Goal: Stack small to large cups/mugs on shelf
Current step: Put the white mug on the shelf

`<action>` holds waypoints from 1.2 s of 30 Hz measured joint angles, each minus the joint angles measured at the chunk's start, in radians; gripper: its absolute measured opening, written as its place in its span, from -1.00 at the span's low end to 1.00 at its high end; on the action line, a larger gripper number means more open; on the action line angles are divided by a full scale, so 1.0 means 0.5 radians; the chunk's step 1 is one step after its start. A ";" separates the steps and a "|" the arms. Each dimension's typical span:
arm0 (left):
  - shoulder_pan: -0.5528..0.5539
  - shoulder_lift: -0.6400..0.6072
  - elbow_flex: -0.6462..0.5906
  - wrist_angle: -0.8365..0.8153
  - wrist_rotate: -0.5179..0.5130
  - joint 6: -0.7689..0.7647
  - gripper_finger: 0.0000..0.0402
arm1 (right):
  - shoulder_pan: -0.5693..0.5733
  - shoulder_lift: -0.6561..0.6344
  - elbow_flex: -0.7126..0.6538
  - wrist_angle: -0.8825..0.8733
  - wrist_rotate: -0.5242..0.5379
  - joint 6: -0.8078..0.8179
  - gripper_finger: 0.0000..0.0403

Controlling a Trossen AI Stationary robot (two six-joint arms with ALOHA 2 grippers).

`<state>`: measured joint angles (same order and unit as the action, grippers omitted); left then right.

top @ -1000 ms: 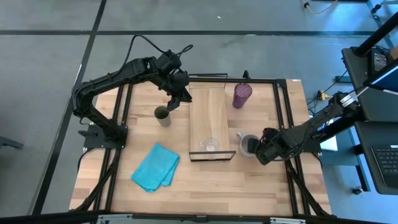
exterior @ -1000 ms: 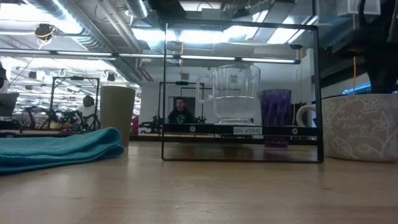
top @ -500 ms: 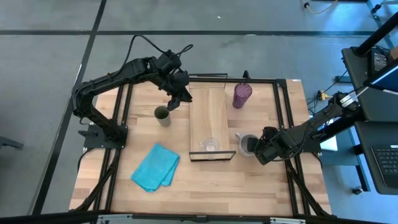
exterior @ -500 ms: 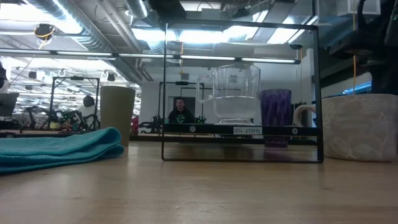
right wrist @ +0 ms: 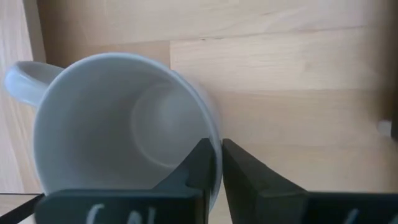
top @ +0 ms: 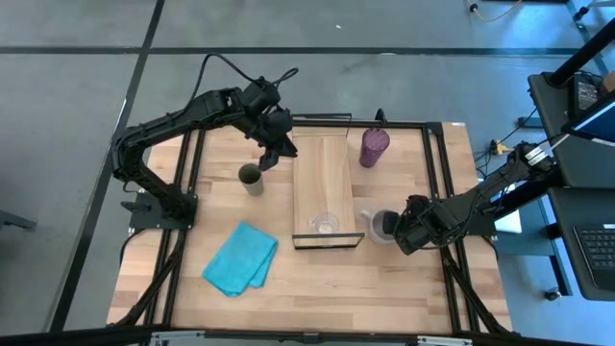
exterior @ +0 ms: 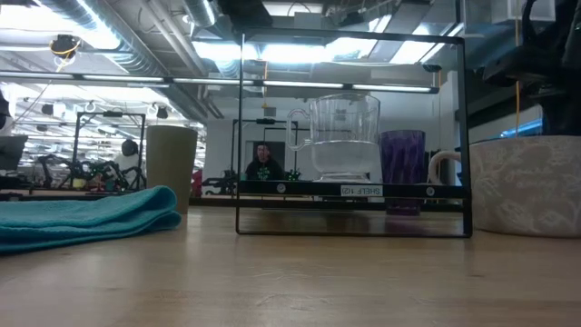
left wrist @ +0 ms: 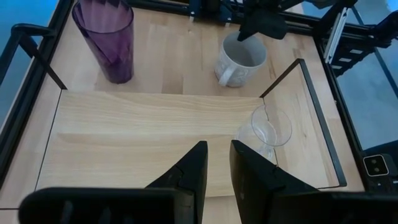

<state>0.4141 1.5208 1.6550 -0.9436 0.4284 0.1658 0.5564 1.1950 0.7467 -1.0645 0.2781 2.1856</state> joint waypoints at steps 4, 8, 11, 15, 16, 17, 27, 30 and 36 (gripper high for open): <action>0.000 0.000 0.001 0.026 0.000 -0.012 -0.69 | -0.048 -0.037 0.000 -0.008 0.041 -0.057 -0.82; 0.000 0.010 0.001 0.031 0.001 -0.014 -0.69 | -0.154 -0.125 0.001 -0.035 0.051 -0.208 -0.87; 0.000 0.024 -0.025 0.031 0.000 -0.051 -0.69 | -0.251 -0.203 0.032 -0.111 0.052 -0.378 -0.90; -0.007 0.019 -0.108 0.083 0.001 -0.064 -0.69 | -0.393 -0.306 0.094 -0.245 0.053 -0.620 -0.91; -0.010 0.022 -0.141 0.106 0.000 -0.074 -0.69 | -0.433 -0.327 0.107 -0.279 0.053 -0.690 -0.91; -0.010 0.024 -0.171 0.129 0.000 -0.094 -0.69 | -0.475 -0.345 0.121 -0.309 0.052 -0.775 -0.91; -0.046 0.022 -0.386 0.273 0.001 -0.219 -0.69 | -1.033 -0.368 0.363 -0.294 0.019 -1.679 -0.91; -0.086 0.022 -0.391 0.268 0.001 -0.225 -0.69 | -1.206 -0.355 0.431 -0.226 0.003 -1.949 -0.91; -0.197 0.021 -0.391 0.268 -0.168 -0.294 -0.69 | -1.483 -0.190 0.536 0.030 -0.188 -2.442 -0.91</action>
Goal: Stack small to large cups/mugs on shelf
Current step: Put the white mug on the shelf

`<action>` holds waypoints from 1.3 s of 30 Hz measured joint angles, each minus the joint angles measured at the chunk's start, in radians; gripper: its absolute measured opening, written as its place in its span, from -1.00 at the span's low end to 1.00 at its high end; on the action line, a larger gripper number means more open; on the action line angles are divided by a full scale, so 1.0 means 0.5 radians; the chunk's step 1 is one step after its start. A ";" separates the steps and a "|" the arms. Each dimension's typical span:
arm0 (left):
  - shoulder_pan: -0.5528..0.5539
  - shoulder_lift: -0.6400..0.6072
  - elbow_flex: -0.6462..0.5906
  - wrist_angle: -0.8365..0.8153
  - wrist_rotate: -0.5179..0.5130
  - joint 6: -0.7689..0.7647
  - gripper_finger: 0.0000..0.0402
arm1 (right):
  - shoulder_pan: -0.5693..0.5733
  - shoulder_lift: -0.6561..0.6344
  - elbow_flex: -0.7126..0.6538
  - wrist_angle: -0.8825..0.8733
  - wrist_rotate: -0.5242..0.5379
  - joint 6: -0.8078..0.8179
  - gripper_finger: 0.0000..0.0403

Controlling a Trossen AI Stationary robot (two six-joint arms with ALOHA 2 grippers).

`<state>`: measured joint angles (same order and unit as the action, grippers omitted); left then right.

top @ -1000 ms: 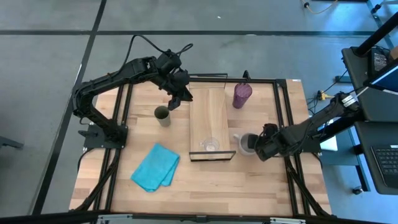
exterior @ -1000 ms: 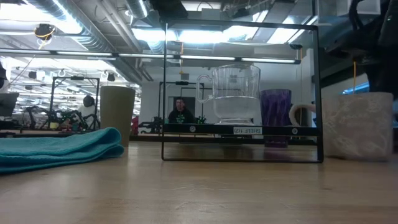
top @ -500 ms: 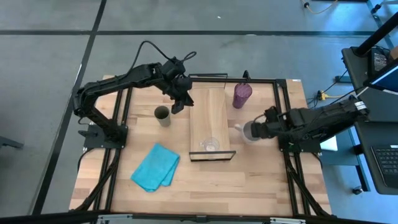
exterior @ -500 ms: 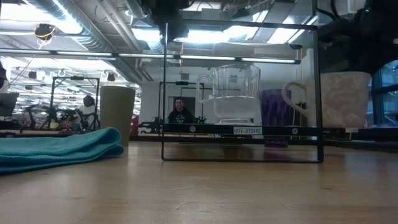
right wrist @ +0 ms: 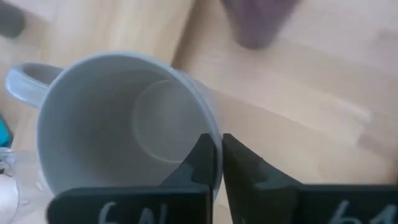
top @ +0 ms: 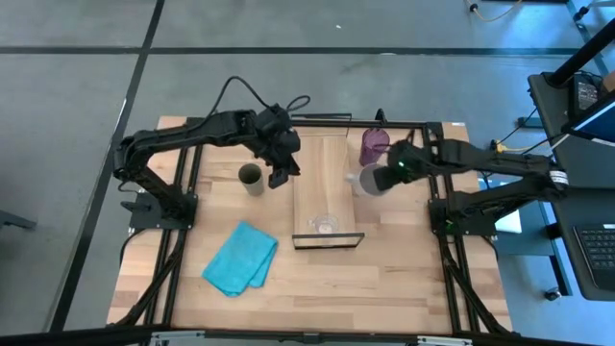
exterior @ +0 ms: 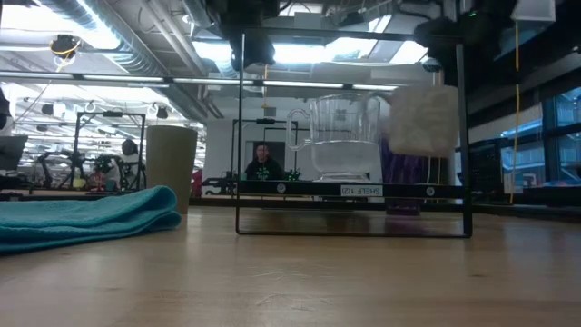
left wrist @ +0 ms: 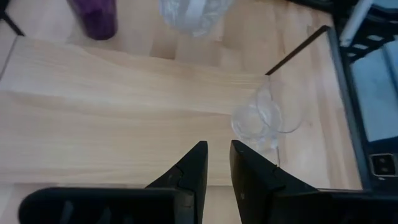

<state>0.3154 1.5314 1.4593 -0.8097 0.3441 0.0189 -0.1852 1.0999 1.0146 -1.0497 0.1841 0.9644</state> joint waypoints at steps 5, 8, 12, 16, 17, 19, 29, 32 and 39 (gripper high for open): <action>-0.092 0.000 0.000 -0.026 -0.064 -0.087 -0.69 | -0.121 0.247 0.178 0.146 -0.067 -0.323 -0.91; -0.149 0.000 0.000 -0.047 -0.078 -0.090 -0.69 | -0.172 0.394 0.320 0.201 -0.110 -0.500 -0.91; -0.217 0.000 0.000 -0.058 -0.091 -0.114 -0.69 | -0.205 0.586 0.501 0.231 -0.205 -0.690 -0.91; -0.279 -0.040 0.000 -0.064 -0.210 -0.176 -0.69 | -0.202 0.772 0.619 0.229 -0.321 -0.806 -0.91; -0.294 -0.063 0.000 -0.067 -0.241 -0.190 -0.69 | -0.199 0.807 0.648 0.242 -0.343 -0.834 -0.91; -0.327 -0.112 0.000 -0.068 -0.274 -0.227 -0.69 | -0.188 0.861 0.703 0.266 -0.360 -0.857 -0.91; -0.455 -0.386 -0.248 0.093 -0.463 -0.496 -0.69 | -0.102 0.984 0.773 0.282 -0.433 -0.907 -0.91; -0.498 -0.511 -0.439 0.266 -0.510 -0.629 -0.69 | -0.080 1.004 0.773 0.282 -0.433 -0.906 -0.91; -0.605 -0.717 -0.689 0.464 -0.665 -0.859 -0.69 | -0.060 1.072 0.773 0.331 -0.462 -0.904 -0.90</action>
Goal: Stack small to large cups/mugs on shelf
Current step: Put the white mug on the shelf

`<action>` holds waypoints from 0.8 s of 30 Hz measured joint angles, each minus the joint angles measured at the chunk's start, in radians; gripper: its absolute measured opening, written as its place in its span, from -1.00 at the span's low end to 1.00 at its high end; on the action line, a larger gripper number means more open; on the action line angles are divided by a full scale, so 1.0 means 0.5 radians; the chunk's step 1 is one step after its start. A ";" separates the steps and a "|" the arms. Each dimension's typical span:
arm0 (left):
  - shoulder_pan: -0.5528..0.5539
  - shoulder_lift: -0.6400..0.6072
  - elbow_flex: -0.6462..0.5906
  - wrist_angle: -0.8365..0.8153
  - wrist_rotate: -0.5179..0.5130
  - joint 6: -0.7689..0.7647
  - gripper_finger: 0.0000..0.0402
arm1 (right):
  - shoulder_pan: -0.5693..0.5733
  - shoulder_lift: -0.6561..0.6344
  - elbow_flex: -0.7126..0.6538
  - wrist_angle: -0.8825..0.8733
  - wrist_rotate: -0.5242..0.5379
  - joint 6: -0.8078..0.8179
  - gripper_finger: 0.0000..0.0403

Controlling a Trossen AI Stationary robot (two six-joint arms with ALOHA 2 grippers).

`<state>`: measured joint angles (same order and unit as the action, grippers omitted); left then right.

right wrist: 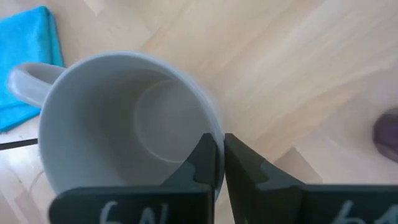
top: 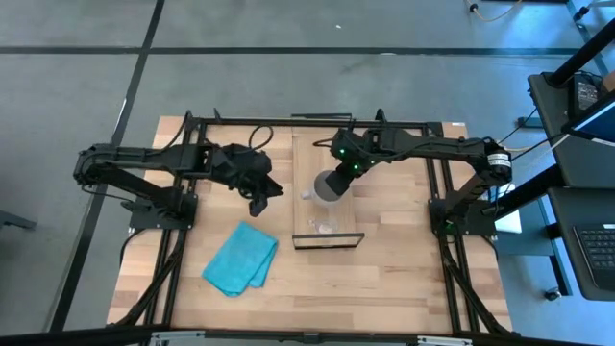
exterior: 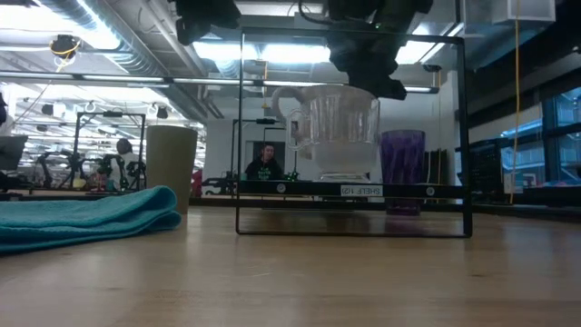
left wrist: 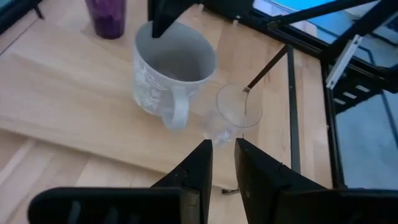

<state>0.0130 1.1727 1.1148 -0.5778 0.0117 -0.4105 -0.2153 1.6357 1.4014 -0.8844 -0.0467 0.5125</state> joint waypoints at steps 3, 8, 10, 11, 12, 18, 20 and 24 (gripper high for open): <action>-0.043 -0.030 -0.006 0.003 -0.060 -0.012 -0.69 | 0.001 0.045 0.000 0.023 -0.052 0.002 -0.90; -0.083 -0.037 -0.006 0.006 -0.103 -0.017 -0.69 | 0.010 0.094 0.000 0.057 -0.109 0.013 -0.90; -0.091 -0.037 -0.006 0.007 -0.107 -0.020 -0.69 | 0.010 0.093 0.000 0.055 -0.109 0.012 -0.90; -0.093 -0.036 -0.006 0.006 -0.108 -0.026 -0.69 | 0.010 0.093 0.000 0.058 -0.110 0.014 -0.90; -0.094 -0.035 -0.006 0.006 -0.109 -0.031 -0.69 | 0.010 0.093 0.000 0.058 -0.110 0.014 -0.90; -0.094 -0.033 -0.006 0.005 -0.112 -0.035 -0.69 | 0.015 0.117 0.000 -0.006 -0.125 0.018 -0.90; -0.093 -0.033 -0.006 0.005 -0.112 -0.035 -0.69 | 0.020 0.131 0.000 -0.025 -0.120 0.015 -0.90; -0.093 -0.033 -0.006 0.005 -0.112 -0.035 -0.69 | 0.021 0.132 -0.001 0.005 -0.127 0.034 -0.90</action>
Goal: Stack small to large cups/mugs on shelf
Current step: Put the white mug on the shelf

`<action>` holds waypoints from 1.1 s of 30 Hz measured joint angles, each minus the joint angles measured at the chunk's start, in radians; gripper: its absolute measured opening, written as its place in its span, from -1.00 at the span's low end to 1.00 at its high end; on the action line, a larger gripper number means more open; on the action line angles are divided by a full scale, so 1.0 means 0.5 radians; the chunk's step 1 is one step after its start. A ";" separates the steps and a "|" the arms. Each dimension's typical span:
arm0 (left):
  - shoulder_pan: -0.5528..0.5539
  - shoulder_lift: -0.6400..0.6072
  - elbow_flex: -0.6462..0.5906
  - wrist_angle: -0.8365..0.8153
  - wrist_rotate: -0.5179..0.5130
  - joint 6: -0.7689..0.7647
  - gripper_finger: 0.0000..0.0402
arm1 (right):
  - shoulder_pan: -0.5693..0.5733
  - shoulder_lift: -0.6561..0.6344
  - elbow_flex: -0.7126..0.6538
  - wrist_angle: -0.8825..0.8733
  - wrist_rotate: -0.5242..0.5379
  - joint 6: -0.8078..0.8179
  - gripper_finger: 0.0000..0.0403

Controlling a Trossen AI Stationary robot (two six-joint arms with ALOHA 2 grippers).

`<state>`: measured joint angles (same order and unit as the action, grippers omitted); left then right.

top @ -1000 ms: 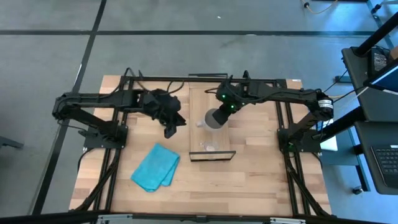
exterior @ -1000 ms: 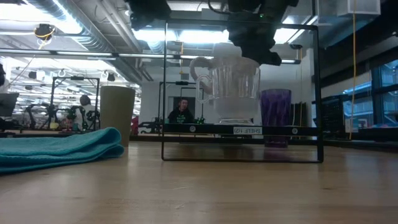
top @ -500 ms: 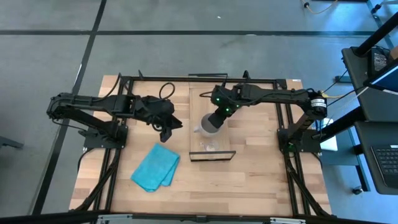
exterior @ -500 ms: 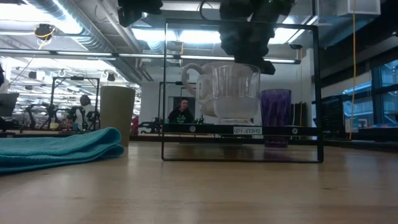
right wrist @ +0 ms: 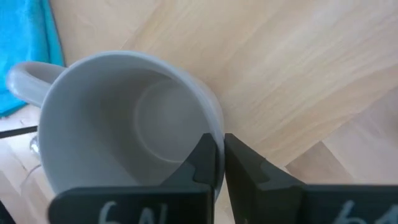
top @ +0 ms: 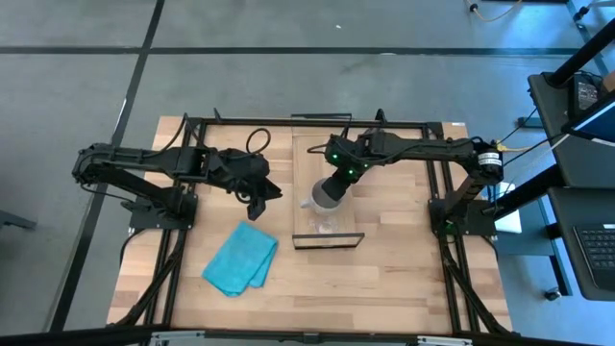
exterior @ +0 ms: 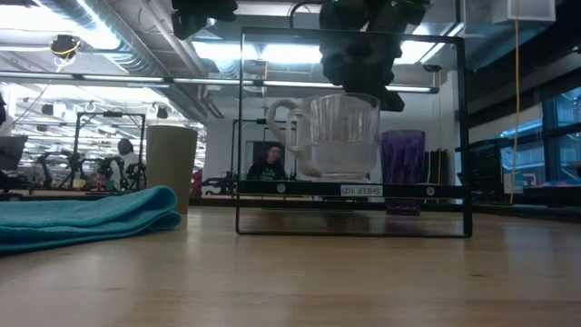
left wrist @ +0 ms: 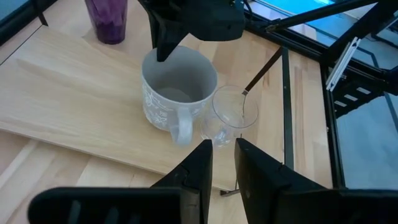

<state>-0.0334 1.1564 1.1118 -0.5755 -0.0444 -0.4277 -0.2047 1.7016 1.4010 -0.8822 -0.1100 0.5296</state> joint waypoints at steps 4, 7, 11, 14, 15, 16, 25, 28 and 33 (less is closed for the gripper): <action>0.000 0.000 0.000 -0.002 0.000 0.000 -0.69 | -0.001 0.000 0.000 -0.009 0.001 0.088 -0.90; 0.000 0.000 0.000 -0.006 0.000 0.001 -0.69 | -0.001 0.000 0.000 -0.009 0.002 0.136 -0.90; 0.000 0.000 0.000 -0.034 0.000 0.001 -0.69 | -0.001 0.000 0.000 -0.009 0.002 0.147 -0.89; 0.000 0.001 0.000 -0.039 0.000 0.021 -0.69 | 0.004 0.000 0.000 -0.011 0.002 0.188 -0.89; 0.000 0.001 0.000 -0.039 0.000 0.025 -0.69 | 0.010 0.000 0.000 -0.010 0.002 0.196 -0.89; 0.000 0.001 0.000 -0.039 0.000 0.030 -0.69 | 0.016 0.000 0.000 -0.011 0.002 0.208 -0.89; 0.000 0.001 0.000 -0.040 0.000 0.077 -0.69 | 0.075 0.000 0.000 -0.009 0.042 0.259 -0.77; 0.001 0.001 0.000 -0.040 0.000 0.091 -0.69 | 0.076 -0.001 0.000 0.006 0.073 0.266 -0.75; 0.001 0.001 0.000 -0.055 0.001 0.091 -0.69 | 0.072 -0.002 0.000 0.010 0.073 0.293 -0.74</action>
<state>-0.0331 1.1568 1.1118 -0.6030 -0.0442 -0.3820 -0.1684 1.7008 1.4010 -0.8769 -0.0733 0.6762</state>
